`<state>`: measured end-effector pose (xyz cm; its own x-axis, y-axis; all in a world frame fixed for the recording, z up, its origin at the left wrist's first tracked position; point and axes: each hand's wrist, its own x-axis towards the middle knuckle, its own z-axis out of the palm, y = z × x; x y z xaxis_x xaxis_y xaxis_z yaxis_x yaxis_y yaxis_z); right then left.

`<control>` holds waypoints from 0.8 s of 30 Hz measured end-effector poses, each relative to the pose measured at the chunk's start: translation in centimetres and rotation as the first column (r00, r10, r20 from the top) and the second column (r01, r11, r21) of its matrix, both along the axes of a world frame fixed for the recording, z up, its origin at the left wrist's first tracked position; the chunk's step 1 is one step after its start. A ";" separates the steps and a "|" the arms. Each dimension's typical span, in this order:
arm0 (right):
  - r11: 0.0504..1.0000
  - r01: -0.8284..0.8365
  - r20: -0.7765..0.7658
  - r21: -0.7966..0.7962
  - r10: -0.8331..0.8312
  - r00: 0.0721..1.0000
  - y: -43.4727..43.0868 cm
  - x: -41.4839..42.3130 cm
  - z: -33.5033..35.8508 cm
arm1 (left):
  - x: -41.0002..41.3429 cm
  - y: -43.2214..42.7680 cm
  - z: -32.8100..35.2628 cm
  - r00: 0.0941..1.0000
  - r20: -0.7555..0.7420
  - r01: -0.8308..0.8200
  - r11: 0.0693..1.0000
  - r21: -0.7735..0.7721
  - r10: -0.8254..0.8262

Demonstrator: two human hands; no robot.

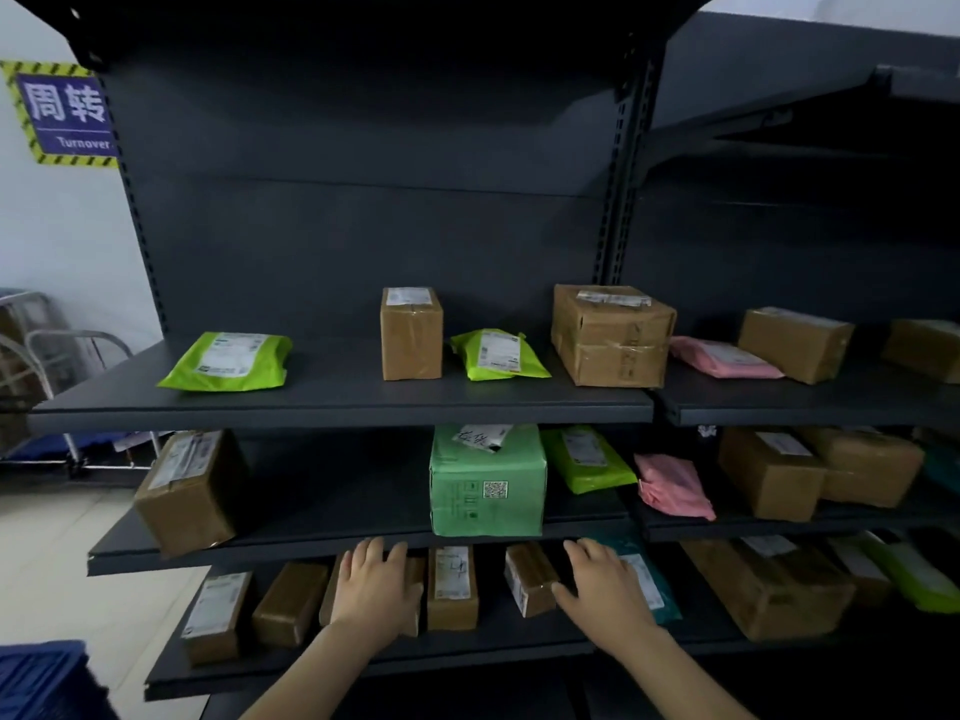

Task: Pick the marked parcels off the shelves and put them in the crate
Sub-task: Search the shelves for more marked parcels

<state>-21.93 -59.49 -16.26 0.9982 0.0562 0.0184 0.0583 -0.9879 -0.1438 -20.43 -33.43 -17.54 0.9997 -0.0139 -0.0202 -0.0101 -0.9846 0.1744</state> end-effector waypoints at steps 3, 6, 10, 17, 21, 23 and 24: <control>1.000 -0.013 0.010 0.006 0.013 1.000 -0.1 3.2 0.6 | 3.2 -0.5 -0.1 1.000 0.021 -0.014 1.000 -0.019 0.014; 0.999 -0.023 0.014 0.035 0.023 1.000 -0.1 7.0 1.1 | 6.8 -1.1 -0.1 0.999 0.040 -0.026 0.997 -0.069 0.029; 0.996 0.024 -0.002 0.091 -0.024 1.000 -0.5 11.9 1.7 | 11.5 -1.6 0.2 0.998 0.049 -0.036 0.989 -0.141 0.043; 0.957 0.055 -0.064 0.285 -0.039 0.997 -0.1 17.5 1.2 | 16.9 -2.6 0.5 0.987 -0.157 -0.122 0.794 -0.596 0.034; 0.944 0.065 -0.048 0.324 -0.053 0.997 0.2 17.2 -0.6 | 16.1 -4.0 -0.6 0.984 -0.155 -0.173 0.623 -0.763 0.083; 0.937 0.065 -0.017 0.343 -0.063 0.998 0.1 16.4 -1.7 | 15.0 -4.3 -1.1 0.987 -0.112 -0.161 0.602 -0.782 0.118; 0.928 0.052 -0.001 0.369 -0.055 0.998 0.0 15.9 -2.1 | 14.4 -4.3 -1.3 0.986 -0.088 -0.155 0.609 -0.778 0.138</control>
